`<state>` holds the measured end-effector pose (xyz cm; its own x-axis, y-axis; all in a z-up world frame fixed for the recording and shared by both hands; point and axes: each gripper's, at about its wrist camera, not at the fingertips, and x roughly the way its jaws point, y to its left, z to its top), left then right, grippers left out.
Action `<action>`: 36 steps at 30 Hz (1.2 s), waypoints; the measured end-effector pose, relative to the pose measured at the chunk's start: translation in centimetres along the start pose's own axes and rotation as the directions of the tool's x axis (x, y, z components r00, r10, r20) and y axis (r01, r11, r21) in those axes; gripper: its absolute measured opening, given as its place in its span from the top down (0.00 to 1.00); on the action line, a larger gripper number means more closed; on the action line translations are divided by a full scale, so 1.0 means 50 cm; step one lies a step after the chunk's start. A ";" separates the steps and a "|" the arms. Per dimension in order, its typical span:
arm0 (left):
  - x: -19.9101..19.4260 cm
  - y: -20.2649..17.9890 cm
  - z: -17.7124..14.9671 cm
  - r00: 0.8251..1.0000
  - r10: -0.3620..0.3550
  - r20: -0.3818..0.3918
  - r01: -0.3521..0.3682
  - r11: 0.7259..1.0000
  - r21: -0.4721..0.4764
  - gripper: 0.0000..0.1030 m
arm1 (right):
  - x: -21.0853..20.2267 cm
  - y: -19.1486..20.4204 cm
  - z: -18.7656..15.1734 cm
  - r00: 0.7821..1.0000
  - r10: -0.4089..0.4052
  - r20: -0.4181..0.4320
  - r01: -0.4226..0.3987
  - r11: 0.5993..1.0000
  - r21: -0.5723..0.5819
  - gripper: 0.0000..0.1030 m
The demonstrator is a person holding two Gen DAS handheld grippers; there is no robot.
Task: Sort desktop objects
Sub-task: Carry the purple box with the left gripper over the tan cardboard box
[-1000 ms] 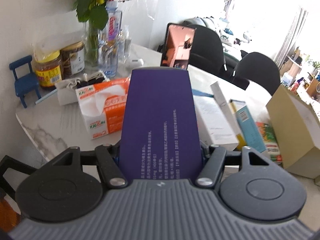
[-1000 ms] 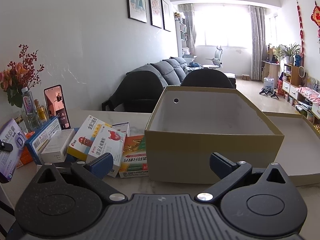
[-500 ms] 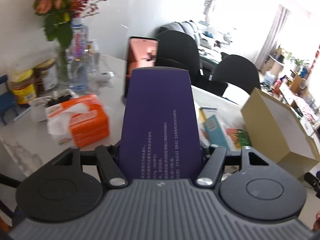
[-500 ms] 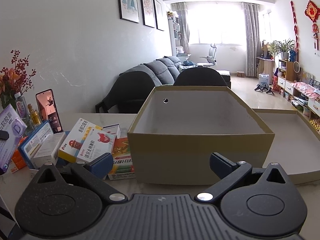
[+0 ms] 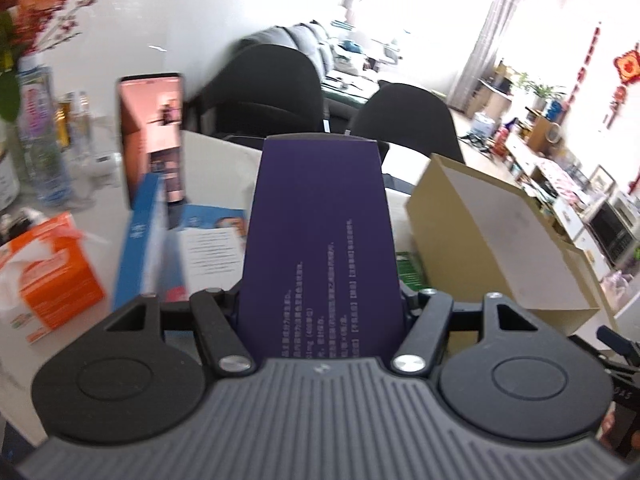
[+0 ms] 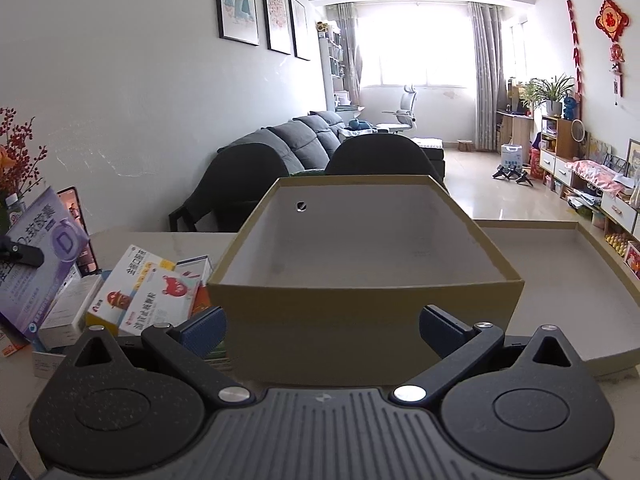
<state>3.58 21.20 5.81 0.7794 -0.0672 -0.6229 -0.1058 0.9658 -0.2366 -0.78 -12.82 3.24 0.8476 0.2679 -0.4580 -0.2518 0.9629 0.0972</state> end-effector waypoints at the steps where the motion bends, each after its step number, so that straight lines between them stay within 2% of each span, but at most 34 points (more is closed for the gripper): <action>1: 0.008 -0.009 0.004 1.000 -0.008 -0.002 0.008 1.000 0.005 0.38 | 0.002 -0.001 0.002 1.000 0.000 0.000 0.000 1.000 -0.004 0.00; 15: 0.102 -0.094 0.011 0.994 -0.097 -0.057 0.099 0.995 0.031 0.38 | 0.031 -0.018 0.025 1.000 0.004 0.001 -0.004 0.998 -0.064 0.00; 25: 0.179 -0.171 -0.006 0.975 -0.171 -0.141 0.183 0.980 0.079 0.38 | 0.054 -0.068 0.030 0.998 -0.062 -0.020 0.061 0.998 -0.029 0.00; 36: 0.191 -0.196 -0.004 0.985 -0.112 -0.131 0.127 0.986 0.107 0.38 | 0.079 -0.125 0.036 0.990 -0.136 -0.047 0.136 0.991 0.010 0.00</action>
<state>11.93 11.07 2.05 0.6988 -0.2075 -0.6845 0.0606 0.9707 -0.2324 4.96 -17.71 2.40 0.8512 0.1331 -0.5076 -0.1295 0.9907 0.0426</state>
